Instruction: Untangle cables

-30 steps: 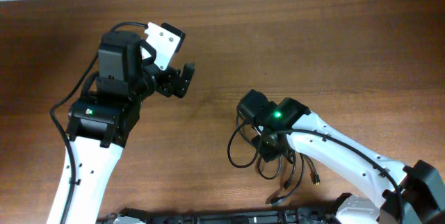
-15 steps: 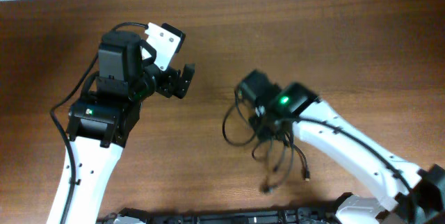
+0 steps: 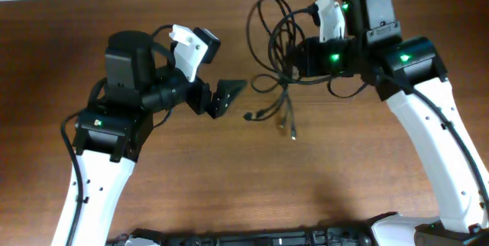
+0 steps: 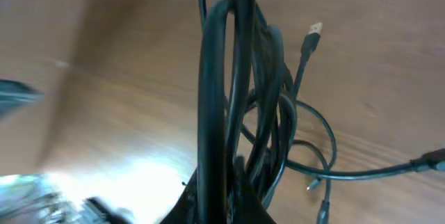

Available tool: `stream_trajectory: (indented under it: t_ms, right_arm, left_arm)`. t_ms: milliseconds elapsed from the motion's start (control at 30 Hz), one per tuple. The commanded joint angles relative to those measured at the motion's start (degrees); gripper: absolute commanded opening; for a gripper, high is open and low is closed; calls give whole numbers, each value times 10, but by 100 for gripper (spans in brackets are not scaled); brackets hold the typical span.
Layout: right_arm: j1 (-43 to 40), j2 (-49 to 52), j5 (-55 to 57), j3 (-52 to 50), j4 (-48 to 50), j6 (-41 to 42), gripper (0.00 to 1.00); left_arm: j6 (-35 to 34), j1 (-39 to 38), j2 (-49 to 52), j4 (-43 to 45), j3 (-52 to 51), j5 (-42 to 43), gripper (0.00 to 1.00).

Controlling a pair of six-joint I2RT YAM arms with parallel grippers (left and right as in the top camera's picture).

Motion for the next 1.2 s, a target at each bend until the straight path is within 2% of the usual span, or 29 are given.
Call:
stream_trajectory:
  t_ms: [0, 167, 367, 467, 700, 900, 1033, 1167]
  right_arm:
    - [-15, -10, -155, 18, 41, 1, 4]
    - [-28, -10, -286, 18, 112, 1, 4]
    - [-28, -10, -312, 18, 127, 3, 4]
    - [-28, -10, -325, 18, 127, 3, 4]
    - [-28, -10, -340, 18, 126, 3, 4]
    - [-28, -10, -337, 18, 125, -1, 4]
    - [-28, -10, -305, 18, 116, -6, 4]
    - [-29, -10, -294, 18, 115, -6, 4]
  left_arm:
    - [-12, 2, 2, 2, 3, 41, 99]
    - [-23, 2, 13, 5, 3, 41, 99]
    - [-39, -26, 23, 70, 3, 47, 99]
    - [-40, -63, 30, 88, 3, -63, 99]
    - [-40, -95, 53, 93, 3, -218, 99]
    - [-41, -94, 53, 112, 3, -216, 99]
    - [-42, -94, 47, 115, 3, -169, 99]
    - [-41, -94, 33, 115, 3, -169, 99]
